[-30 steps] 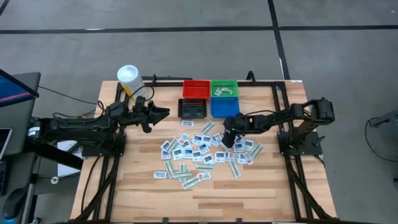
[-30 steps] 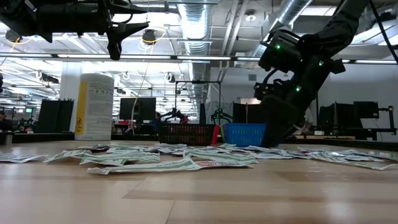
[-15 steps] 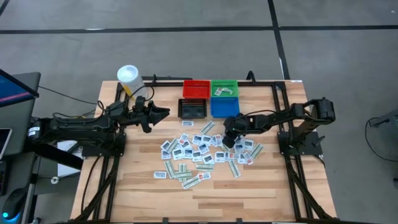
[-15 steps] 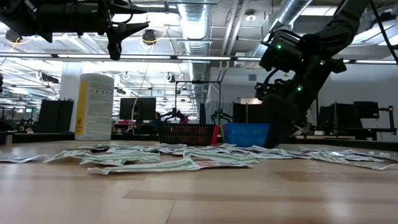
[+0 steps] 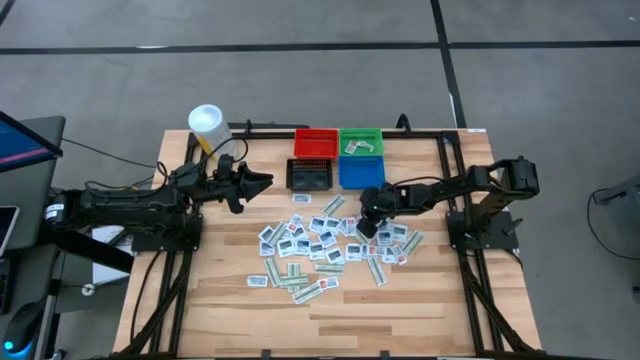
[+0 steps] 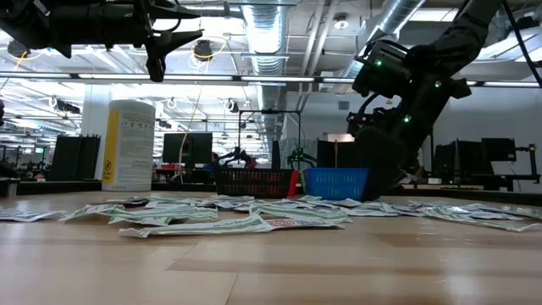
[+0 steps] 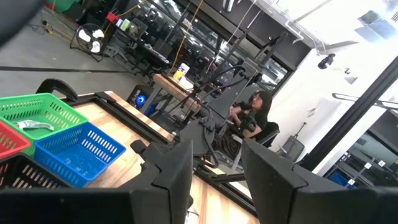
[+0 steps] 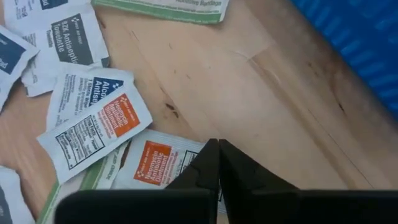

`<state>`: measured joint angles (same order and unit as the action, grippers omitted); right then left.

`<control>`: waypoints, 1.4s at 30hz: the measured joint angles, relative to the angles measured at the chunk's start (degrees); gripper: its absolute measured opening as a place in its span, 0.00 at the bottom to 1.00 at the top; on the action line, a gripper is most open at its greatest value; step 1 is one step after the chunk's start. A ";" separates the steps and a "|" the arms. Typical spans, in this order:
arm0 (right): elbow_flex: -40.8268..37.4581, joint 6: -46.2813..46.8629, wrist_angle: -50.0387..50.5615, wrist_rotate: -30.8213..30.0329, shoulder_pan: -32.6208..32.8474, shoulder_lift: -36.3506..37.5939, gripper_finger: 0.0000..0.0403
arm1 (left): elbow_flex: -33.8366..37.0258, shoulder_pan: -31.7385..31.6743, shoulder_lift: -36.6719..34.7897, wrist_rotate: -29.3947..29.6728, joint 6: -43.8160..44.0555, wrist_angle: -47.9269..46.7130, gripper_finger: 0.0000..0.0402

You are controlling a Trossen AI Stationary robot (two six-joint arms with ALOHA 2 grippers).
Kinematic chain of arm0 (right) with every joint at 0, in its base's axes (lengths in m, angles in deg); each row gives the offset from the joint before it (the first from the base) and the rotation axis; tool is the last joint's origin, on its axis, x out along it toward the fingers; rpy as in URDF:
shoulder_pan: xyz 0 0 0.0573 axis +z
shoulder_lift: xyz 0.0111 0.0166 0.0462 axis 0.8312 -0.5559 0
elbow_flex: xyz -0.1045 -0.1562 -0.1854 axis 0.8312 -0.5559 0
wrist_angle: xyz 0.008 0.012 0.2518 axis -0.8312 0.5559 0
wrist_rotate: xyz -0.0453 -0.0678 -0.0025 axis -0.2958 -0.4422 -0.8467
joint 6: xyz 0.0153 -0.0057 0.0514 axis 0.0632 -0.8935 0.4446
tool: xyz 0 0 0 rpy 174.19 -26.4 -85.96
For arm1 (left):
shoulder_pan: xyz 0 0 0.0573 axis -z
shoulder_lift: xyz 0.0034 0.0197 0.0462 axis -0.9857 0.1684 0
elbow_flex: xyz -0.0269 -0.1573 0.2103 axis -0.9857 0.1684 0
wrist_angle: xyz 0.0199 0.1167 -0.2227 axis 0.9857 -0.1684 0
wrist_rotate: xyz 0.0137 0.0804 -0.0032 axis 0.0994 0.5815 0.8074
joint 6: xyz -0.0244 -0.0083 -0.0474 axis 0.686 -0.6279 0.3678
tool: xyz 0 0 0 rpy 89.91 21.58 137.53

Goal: Pick & Place First Aid Supplies
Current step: Put the ointment pack into the green basket

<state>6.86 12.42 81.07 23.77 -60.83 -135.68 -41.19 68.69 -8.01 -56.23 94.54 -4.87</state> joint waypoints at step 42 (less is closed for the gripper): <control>0.08 -30.34 11.17 4.60 0.35 5.57 0.46 | 0.00 0.02 0.00 0.00 0.17 -0.01 0.35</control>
<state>6.94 -17.92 92.24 28.37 -60.48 -130.11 -41.19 68.71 -8.01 -56.23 94.71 -4.88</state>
